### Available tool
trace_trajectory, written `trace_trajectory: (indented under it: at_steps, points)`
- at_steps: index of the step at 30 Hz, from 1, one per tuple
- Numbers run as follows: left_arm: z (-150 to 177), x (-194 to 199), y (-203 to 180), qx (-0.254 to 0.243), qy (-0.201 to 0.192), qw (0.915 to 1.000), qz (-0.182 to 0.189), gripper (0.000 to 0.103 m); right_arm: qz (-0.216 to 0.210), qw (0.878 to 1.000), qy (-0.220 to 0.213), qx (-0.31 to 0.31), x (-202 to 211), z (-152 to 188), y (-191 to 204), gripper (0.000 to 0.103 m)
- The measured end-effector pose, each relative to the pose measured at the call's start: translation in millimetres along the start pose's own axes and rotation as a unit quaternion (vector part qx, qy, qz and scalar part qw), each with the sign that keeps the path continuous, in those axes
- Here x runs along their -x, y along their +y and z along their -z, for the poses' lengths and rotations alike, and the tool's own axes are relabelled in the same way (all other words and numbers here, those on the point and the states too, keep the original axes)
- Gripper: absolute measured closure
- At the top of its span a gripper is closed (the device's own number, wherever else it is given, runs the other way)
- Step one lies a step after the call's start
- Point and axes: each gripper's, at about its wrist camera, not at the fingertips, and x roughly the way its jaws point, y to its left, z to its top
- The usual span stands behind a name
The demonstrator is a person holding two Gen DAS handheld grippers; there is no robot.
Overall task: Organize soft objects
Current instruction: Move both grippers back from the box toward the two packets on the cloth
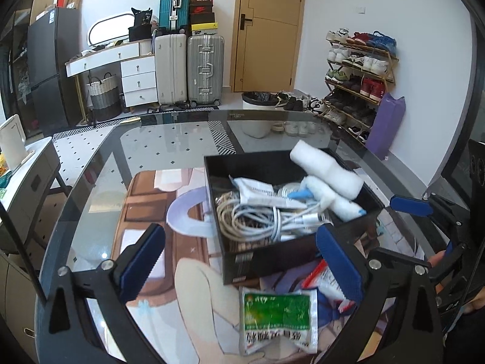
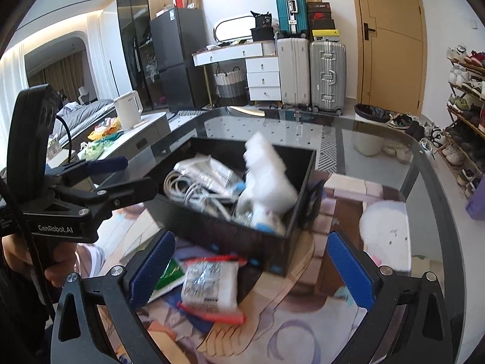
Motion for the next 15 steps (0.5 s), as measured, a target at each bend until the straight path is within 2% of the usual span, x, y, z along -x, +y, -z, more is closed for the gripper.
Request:
trace_trajectory:
  at_steps: [15]
  points:
    - [24.7, 16.0, -5.3, -0.007, 0.002, 1.0, -0.002, 0.002, 0.013, 1.0, 0.02, -0.006, 3.0, 24.6, 7.8, 0.001]
